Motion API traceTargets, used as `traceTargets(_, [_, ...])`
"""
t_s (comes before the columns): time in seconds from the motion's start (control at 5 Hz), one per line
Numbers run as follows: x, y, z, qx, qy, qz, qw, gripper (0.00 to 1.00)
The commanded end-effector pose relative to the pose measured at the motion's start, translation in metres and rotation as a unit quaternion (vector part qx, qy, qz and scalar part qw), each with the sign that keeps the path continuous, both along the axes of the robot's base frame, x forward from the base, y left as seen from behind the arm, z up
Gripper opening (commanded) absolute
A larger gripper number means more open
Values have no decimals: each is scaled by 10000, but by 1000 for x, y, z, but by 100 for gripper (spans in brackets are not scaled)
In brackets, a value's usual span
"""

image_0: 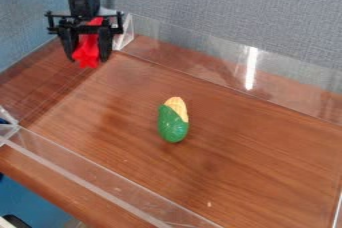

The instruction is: Put the red object to the right side of the table

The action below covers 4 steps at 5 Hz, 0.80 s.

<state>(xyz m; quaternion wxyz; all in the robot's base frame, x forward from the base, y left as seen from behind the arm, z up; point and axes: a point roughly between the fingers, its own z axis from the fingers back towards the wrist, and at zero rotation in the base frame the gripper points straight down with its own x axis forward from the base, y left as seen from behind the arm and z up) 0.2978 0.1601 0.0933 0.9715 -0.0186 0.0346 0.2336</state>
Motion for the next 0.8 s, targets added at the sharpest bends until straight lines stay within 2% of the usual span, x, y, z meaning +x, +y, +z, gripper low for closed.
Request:
traceTargets(0.0, [-5,-15,47,178,-588,-688,9957,0])
traceTargets(0.2, [-13,-36,60,142,-738,-1483,9861,0])
traceTargets(0.4, [-21,-58,59,72,-745,-2241,9717,0])
traceTargets(0.6, [-28,-77,73,91,-822,-2392,9674,0])
